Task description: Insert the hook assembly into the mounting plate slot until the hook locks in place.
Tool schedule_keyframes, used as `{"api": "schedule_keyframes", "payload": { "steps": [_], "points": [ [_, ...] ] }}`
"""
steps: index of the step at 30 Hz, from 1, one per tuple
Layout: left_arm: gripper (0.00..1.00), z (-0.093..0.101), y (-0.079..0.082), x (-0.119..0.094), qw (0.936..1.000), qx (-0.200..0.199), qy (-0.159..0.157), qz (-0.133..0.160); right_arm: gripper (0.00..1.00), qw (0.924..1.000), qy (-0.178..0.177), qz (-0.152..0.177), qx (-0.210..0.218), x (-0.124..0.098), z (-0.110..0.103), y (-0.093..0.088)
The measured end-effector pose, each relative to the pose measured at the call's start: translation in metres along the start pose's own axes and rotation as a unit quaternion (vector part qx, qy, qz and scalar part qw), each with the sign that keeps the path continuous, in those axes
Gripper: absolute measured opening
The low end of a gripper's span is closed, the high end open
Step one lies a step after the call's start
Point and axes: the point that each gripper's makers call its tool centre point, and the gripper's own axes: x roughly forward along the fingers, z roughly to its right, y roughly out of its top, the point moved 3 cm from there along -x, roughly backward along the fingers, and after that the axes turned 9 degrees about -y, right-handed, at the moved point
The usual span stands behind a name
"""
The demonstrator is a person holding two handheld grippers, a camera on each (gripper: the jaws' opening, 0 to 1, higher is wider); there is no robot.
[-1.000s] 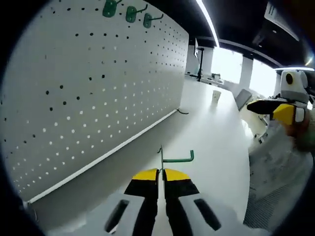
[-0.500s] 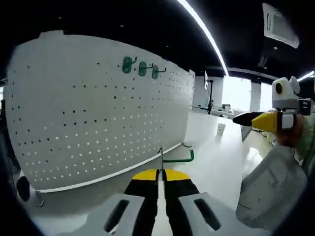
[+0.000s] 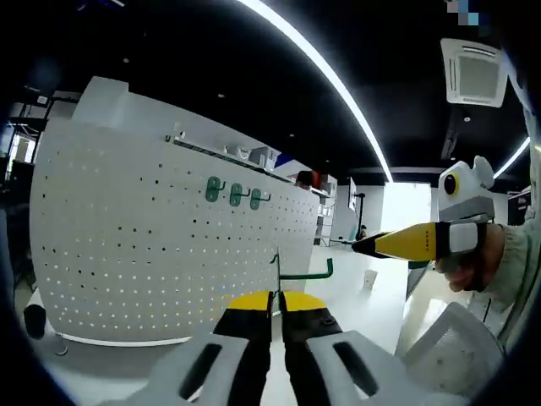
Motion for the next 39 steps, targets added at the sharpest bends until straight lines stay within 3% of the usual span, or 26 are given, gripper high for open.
{"api": "schedule_keyframes", "payload": {
  "steps": [12,23,39],
  "points": [
    [0.03,0.017,0.019,0.005,0.9987,-0.008,-0.027,0.043,0.24,0.9994,0.032,0.004,0.008,0.011,-0.023,0.009],
    [0.03,0.031,0.025,0.008,0.9973,-0.004,-0.048,0.055,0.16,0.9992,0.038,0.003,0.012,0.015,-0.025,0.011],
    [0.03,0.037,0.03,0.011,0.9968,0.01,-0.052,0.06,0.08,0.9993,0.035,0.01,0.003,0.014,-0.025,0.014]
  ]
}}
